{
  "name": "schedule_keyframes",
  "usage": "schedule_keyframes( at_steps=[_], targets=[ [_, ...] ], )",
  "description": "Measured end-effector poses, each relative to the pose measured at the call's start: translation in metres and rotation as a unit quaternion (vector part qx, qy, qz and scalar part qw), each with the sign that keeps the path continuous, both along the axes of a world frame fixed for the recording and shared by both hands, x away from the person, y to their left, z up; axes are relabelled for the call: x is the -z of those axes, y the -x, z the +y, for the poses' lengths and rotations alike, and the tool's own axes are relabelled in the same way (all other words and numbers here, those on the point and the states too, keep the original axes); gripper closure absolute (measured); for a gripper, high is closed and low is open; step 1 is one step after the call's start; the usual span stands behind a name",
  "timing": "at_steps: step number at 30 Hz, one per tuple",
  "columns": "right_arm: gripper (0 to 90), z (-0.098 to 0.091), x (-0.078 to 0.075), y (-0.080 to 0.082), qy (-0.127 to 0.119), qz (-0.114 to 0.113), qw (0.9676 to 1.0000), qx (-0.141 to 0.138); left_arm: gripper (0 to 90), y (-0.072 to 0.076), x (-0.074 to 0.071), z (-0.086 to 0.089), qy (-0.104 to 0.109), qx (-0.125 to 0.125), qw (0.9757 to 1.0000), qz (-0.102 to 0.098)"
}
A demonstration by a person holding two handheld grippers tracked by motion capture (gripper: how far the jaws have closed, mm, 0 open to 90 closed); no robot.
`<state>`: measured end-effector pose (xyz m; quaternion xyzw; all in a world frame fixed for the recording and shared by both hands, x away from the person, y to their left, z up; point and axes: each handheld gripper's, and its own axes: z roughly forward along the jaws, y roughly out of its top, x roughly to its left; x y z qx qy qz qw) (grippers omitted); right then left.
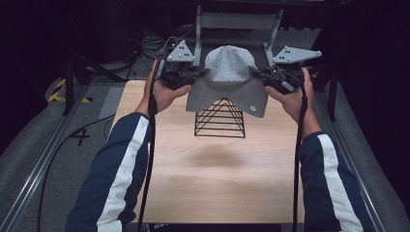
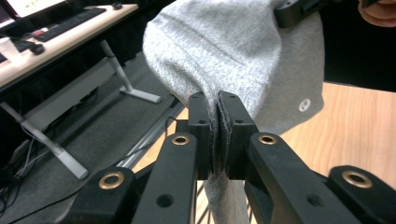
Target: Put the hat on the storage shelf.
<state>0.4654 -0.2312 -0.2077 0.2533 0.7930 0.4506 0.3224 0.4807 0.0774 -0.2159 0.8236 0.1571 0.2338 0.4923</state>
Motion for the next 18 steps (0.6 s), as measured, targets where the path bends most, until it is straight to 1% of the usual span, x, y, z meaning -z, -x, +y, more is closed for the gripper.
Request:
schedule_keyframes(
  at_steps=[3,5,7,8,11,12,13,14,16,17,18],
  targets=[
    [84.9,0.0,0.001,0.001,0.004,0.001,1.0,0.0,84.6,0.002,0.002,-0.002,0.0,0.007,1.0,0.001],
    [84.9,0.0,0.003,0.002,0.006,0.002,1.0,-0.002,84.6,0.003,0.007,-0.003,-0.006,0.007,1.0,0.004],
    [84.9,0.001,0.004,0.003,0.01,0.003,0.9999,-0.001,84.6,0.001,0.011,-0.002,-0.005,0.007,0.9999,0.007],
    [84.9,0.001,0.005,0.003,0.011,0.004,0.9999,-0.002,84.6,0.0,0.013,-0.002,-0.003,0.005,0.9999,0.01],
    [84.9,0.001,0.008,0.003,0.011,0.007,0.9999,-0.004,84.6,-0.003,0.022,-0.002,-0.012,0.0,0.9998,0.015],
    [84.9,0.002,0.01,0.003,0.015,0.008,0.9999,-0.004,84.5,-0.005,0.025,-0.002,-0.019,-0.001,0.9997,0.018],
    [84.9,0.003,0.013,0.003,0.018,0.012,0.9998,-0.004,84.5,-0.005,0.029,-0.002,-0.015,-0.003,0.9996,0.023],
    [84.9,0.003,0.016,0.002,0.021,0.014,0.9997,-0.004,84.5,-0.007,0.031,-0.002,-0.012,-0.003,0.9996,0.025],
    [84.9,0.004,0.021,0.001,0.019,0.019,0.9996,-0.005,84.5,-0.009,0.038,-0.002,-0.013,-0.007,0.9994,0.032],
    [84.9,0.004,0.024,-0.001,0.02,0.022,0.9995,-0.005,84.5,-0.011,0.042,-0.002,-0.009,-0.009,0.9992,0.037],
    [84.9,0.005,0.029,-0.002,0.021,0.026,0.9994,-0.005,84.5,-0.013,0.045,-0.001,-0.016,-0.01,0.9991,0.039]
  ],
)
